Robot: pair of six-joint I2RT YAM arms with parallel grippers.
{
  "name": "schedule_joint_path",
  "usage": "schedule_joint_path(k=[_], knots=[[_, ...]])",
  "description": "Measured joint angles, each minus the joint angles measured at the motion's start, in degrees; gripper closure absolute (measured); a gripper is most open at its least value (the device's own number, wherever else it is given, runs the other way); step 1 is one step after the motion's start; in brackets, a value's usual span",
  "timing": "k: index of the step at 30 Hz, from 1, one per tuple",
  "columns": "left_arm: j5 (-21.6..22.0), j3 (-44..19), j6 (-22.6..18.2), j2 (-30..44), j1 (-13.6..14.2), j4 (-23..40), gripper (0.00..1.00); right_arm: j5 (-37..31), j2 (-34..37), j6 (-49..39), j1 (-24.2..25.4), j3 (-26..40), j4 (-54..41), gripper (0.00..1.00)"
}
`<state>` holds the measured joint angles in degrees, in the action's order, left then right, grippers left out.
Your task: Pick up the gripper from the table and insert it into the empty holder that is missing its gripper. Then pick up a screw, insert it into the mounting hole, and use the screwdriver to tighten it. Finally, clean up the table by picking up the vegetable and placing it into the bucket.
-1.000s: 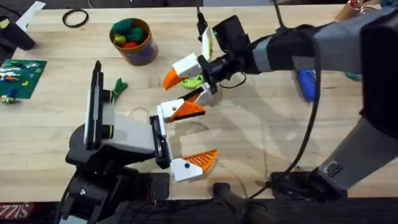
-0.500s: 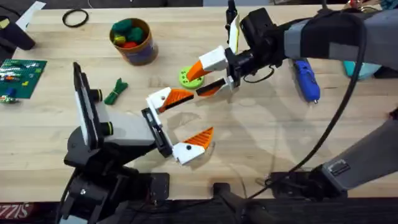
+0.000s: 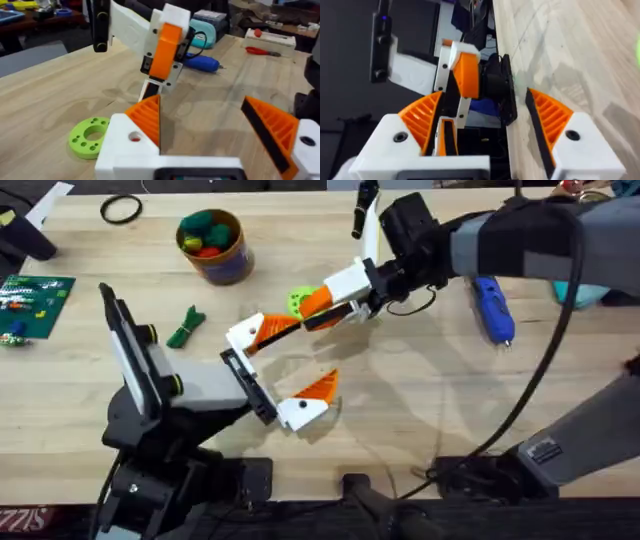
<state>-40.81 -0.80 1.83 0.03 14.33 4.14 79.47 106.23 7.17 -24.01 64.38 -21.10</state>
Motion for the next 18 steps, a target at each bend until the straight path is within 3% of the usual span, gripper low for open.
schedule_joint_path(k=[6, 14, 16, 18], knots=[[2.93, 0.0, 2.8, 0.0, 0.0, -0.1, 0.007, 0.42, 0.01, -0.59, -3.37, 0.0, 4.82, 0.007], [2.88, 0.0, 3.58, 0.0, 0.0, -0.11, 0.007, 0.75, 0.51, 3.27, -5.14, 0.0, 10.01, 0.008], [2.58, 0.0, 3.62, 0.0, 0.0, -0.11, 0.007, 0.72, 0.76, 3.6, -5.12, 0.0, 10.34, 0.039], [2.3, 0.0, 3.64, 0.0, 0.0, -0.08, 0.007, 0.74, 0.84, 3.97, -5.09, 0.0, 10.94, 0.132]])
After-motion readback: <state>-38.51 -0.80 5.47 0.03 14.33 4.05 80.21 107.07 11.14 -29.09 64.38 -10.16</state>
